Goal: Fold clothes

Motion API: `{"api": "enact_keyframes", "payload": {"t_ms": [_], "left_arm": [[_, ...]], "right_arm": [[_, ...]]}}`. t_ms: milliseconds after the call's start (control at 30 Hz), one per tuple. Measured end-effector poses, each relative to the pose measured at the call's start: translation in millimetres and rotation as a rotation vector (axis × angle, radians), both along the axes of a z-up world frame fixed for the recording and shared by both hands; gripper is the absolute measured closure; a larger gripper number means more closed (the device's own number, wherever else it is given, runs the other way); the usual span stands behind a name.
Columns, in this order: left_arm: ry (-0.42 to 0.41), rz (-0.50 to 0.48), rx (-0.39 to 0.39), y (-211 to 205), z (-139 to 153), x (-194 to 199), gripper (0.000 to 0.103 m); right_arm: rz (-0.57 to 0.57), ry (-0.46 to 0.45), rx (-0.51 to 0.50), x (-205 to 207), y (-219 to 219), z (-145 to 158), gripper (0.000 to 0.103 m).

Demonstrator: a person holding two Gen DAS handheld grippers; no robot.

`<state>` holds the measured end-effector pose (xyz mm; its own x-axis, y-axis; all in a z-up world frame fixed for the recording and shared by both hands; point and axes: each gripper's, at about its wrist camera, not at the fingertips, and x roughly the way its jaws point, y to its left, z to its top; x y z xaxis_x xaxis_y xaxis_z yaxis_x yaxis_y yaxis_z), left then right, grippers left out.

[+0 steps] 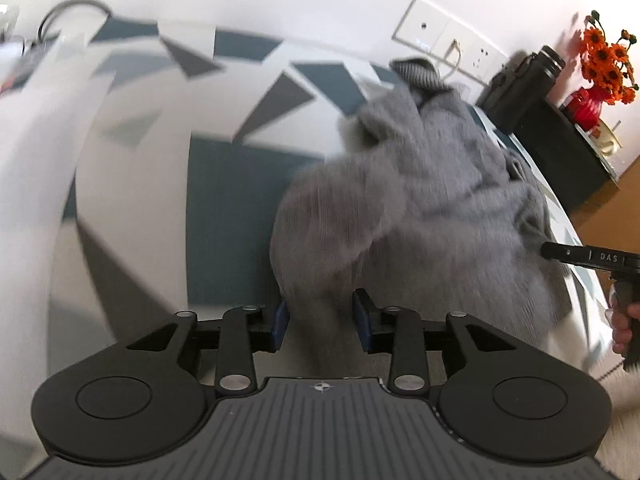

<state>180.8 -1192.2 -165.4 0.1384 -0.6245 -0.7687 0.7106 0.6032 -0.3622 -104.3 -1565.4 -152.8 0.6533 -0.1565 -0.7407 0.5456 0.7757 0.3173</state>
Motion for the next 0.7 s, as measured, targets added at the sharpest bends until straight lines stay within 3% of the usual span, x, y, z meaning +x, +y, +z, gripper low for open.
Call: {"api": "enact_keyframes", "payload": {"t_ms": [67,100,167,267,467,700], "left_arm": [[-0.025,-0.019,0.011,2.6,-0.3,-9.9,0.069],[-0.04,-0.029,0.018,2.2,0.0,-14.0,0.076],[-0.063,-0.052,0.031,-2.1,0.9,-19.0,0.078],[-0.076,-0.082,0.042,-10.8,3.9,-24.0,0.091],[-0.152,-0.165,0.092,-18.2,7.3,-42.8,0.096],[-0.043,-0.104,0.068,0.2,-1.8,-40.2,0.096]], "right_arm": [[0.024,0.015,0.012,-8.9,6.7,-1.6,0.064],[0.04,0.034,0.007,-11.1,10.8,-3.1,0.07],[0.061,0.068,-0.004,-13.8,17.8,-6.9,0.082],[0.066,0.067,0.027,-17.8,21.7,-6.1,0.09],[0.095,0.118,0.033,-30.1,38.5,-2.4,0.091],[0.06,0.14,0.057,-54.2,50.6,-2.7,0.091]]}}
